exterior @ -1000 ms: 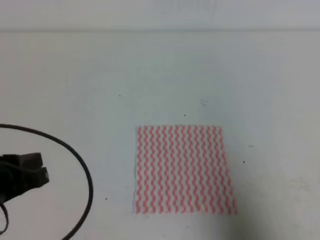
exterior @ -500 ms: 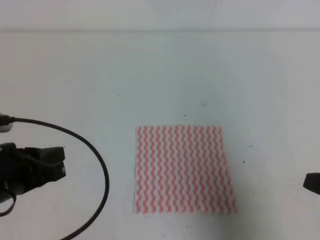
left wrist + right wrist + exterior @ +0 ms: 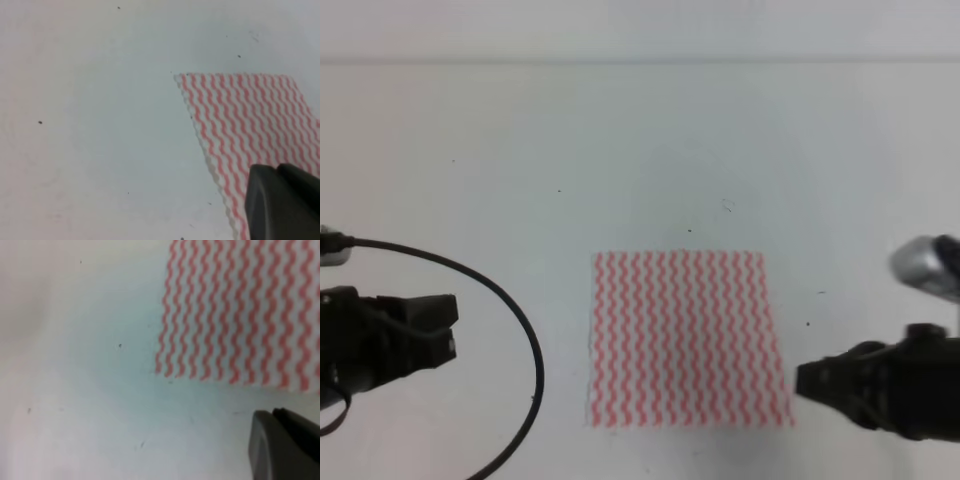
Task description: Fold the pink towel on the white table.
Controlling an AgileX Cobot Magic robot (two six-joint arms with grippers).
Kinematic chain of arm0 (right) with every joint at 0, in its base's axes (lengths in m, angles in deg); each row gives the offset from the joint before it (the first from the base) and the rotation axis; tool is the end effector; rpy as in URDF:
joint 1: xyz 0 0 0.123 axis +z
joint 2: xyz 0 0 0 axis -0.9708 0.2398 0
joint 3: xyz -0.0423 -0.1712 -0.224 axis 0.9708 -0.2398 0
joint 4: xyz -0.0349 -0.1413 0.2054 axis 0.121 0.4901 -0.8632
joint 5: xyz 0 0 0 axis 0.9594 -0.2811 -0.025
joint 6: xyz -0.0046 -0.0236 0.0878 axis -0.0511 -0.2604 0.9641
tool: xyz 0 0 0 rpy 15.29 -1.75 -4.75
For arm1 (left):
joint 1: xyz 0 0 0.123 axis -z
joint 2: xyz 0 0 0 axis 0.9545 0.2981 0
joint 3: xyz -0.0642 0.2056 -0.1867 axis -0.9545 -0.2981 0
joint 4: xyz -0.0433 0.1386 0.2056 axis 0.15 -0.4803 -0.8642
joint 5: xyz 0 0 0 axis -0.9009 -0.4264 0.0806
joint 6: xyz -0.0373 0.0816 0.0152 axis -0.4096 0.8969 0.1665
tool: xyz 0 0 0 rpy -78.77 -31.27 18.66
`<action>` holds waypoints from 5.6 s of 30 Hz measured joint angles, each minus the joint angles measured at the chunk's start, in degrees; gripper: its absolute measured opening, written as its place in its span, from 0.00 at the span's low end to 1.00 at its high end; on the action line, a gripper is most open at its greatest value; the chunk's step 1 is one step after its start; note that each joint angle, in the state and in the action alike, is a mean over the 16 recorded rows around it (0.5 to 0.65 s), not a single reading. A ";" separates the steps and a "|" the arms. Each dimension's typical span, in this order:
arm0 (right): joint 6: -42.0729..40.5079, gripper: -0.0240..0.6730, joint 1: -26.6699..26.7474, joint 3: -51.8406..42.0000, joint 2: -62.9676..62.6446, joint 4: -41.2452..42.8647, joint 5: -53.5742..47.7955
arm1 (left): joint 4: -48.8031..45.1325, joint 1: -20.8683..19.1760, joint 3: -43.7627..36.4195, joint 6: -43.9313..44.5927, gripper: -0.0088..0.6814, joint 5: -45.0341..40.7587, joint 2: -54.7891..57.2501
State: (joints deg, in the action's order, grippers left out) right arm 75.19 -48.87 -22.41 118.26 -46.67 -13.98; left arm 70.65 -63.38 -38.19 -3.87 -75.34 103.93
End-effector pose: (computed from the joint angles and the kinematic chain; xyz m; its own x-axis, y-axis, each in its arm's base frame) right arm 0.1571 0.1153 0.2602 -0.8693 0.1934 -0.4549 -0.1590 0.7620 0.6278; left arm 0.1735 -0.0624 0.2561 -0.6233 -0.0513 -0.7803 0.3536 0.8715 -0.3398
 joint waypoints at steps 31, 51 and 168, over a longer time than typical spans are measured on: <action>26.47 0.29 6.50 4.90 21.62 22.94 5.95 | 4.39 10.89 -0.01 8.42 0.01 -5.15 -0.12; 28.51 0.44 6.04 5.39 32.07 22.36 11.40 | 4.08 10.87 0.02 8.73 0.00 -3.98 0.25; 27.62 0.01 5.99 10.24 34.00 20.23 13.44 | 4.16 10.89 0.00 22.73 0.00 -5.50 2.83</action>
State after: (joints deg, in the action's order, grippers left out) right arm 102.81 -42.89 -12.17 152.25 -26.45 -0.54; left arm 74.81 -52.50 -38.18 18.86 -80.84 106.76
